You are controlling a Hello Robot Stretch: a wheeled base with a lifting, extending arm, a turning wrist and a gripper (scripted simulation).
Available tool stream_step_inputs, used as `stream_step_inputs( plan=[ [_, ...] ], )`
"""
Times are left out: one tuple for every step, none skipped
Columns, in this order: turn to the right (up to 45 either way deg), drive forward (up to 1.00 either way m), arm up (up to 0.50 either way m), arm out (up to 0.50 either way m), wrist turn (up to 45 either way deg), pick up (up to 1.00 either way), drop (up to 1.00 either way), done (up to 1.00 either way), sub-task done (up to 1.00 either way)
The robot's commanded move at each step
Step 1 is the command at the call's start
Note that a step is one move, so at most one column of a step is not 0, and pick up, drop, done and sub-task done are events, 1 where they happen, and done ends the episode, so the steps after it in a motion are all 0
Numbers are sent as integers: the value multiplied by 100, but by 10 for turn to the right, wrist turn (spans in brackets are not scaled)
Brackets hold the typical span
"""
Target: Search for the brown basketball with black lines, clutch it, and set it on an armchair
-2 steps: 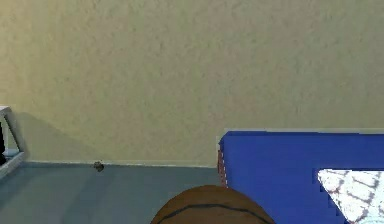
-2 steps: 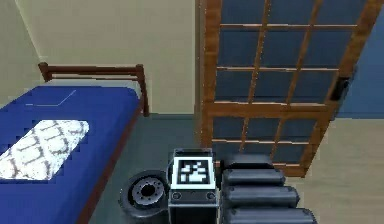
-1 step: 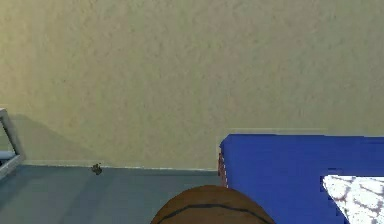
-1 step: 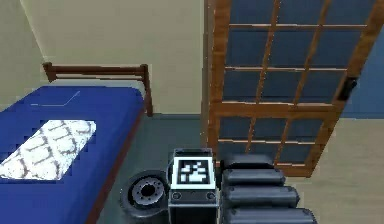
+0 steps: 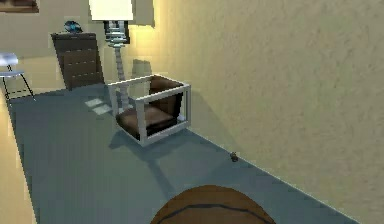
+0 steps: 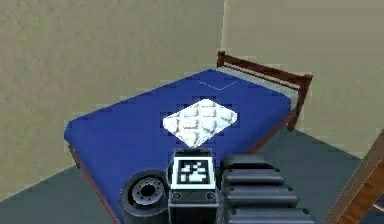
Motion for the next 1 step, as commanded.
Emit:
stream_step_inputs(
  plan=[
    [-90,0,0,0,0,0,0,0,0]
  ],
)
